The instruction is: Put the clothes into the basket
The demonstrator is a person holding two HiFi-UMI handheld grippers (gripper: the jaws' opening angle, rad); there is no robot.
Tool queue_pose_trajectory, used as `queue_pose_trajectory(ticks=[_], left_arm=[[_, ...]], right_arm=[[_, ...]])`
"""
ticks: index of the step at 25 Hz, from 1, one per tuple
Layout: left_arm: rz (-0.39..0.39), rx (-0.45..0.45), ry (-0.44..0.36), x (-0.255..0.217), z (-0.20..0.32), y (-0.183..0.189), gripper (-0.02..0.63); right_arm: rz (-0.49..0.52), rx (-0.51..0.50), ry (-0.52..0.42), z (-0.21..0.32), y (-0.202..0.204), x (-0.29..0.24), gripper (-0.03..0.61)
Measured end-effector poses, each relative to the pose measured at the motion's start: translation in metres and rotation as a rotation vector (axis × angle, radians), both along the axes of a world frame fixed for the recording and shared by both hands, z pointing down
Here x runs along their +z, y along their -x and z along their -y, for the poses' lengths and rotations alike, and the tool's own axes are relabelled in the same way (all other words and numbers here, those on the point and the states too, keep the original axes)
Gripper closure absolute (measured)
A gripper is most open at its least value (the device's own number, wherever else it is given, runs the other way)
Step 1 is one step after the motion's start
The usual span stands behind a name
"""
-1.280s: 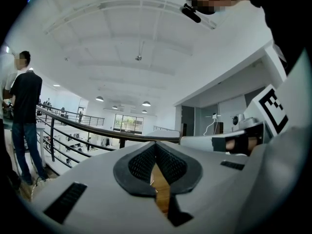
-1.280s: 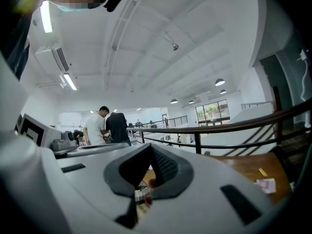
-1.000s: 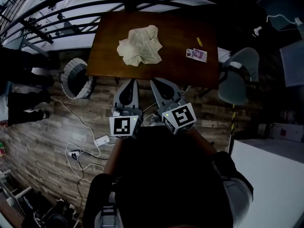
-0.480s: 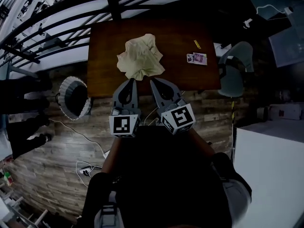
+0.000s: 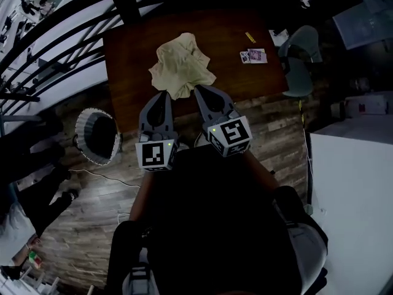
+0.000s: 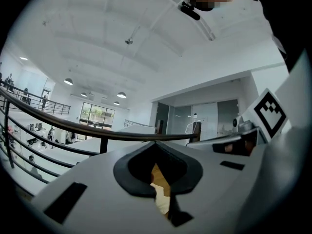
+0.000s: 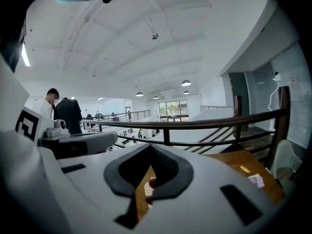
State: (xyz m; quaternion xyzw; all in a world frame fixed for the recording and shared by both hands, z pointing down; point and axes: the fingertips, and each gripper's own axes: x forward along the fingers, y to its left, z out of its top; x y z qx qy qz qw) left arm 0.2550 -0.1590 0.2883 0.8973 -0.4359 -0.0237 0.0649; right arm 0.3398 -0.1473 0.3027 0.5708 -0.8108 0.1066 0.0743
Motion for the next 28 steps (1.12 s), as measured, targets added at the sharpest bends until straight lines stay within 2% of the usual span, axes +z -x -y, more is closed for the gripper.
queue_pose_trajectory(ticks=[4,9,12,15,16,18,21,28], left_arm=[[-0.003,0.023,0.003,0.001,0.01,0.006,0.602],[0.013,0.023,0.015,0.004,0.028,0.007,0.602],[0.001,-0.005,0.031,0.0,0.037,0.004,0.601],[0.0,-0.05,0.036,-0.001,0.047,0.004,0.601],[0.001,-0.065,0.041,-0.001,0.05,0.005,0.601],[0.016,-0.091,0.05,0.001,0.058,0.007,0.602],[0.034,-0.136,0.057,0.001,0.072,0.007,0.602],[0.038,-0.226,0.055,-0.002,0.089,0.001,0.601]], right_arm=[[-0.035,0.018,0.087,0.02,0.002,0.034,0.569],[-0.083,-0.019,0.218,0.044,0.001,0.078,0.568],[-0.122,-0.065,0.286,0.054,0.001,0.105,0.566],[-0.166,-0.154,0.369,0.068,0.008,0.139,0.555],[-0.176,-0.187,0.399,0.073,0.011,0.151,0.541],[-0.192,-0.245,0.454,0.082,0.017,0.173,0.464],[-0.224,-0.303,0.509,0.097,0.019,0.196,0.405],[-0.258,-0.348,0.596,0.129,0.005,0.244,0.288]])
